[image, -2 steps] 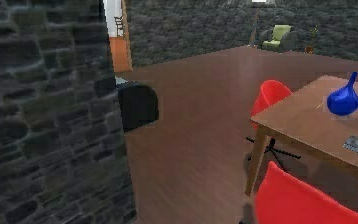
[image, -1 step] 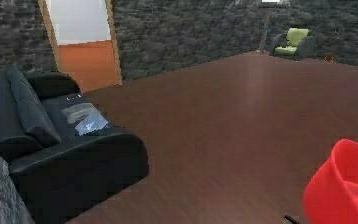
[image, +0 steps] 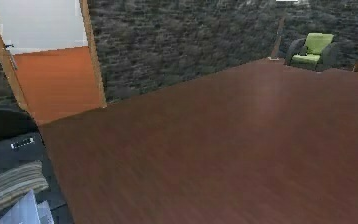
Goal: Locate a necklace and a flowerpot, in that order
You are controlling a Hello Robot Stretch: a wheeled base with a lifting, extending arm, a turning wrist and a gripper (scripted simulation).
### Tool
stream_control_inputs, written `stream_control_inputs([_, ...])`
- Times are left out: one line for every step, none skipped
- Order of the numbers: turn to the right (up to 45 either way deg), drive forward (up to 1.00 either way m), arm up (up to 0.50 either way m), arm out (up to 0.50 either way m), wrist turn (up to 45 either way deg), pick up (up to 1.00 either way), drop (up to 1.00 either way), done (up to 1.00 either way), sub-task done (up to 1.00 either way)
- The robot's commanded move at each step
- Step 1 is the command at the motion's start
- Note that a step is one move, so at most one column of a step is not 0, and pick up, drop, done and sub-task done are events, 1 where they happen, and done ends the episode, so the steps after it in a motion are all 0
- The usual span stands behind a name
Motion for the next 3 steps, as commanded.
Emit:
stream_control_inputs([0.0,0.45,0.0,0.0,0.0,0.0,0.0,0.0,0.0])
stream_control_inputs([-36.0,0.0,0.0,0.0,0.0,0.0,0.0,0.0,0.0])
stream_control_inputs([-3.0,0.0,0.0,0.0,0.0,0.0,0.0,0.0,0.0])
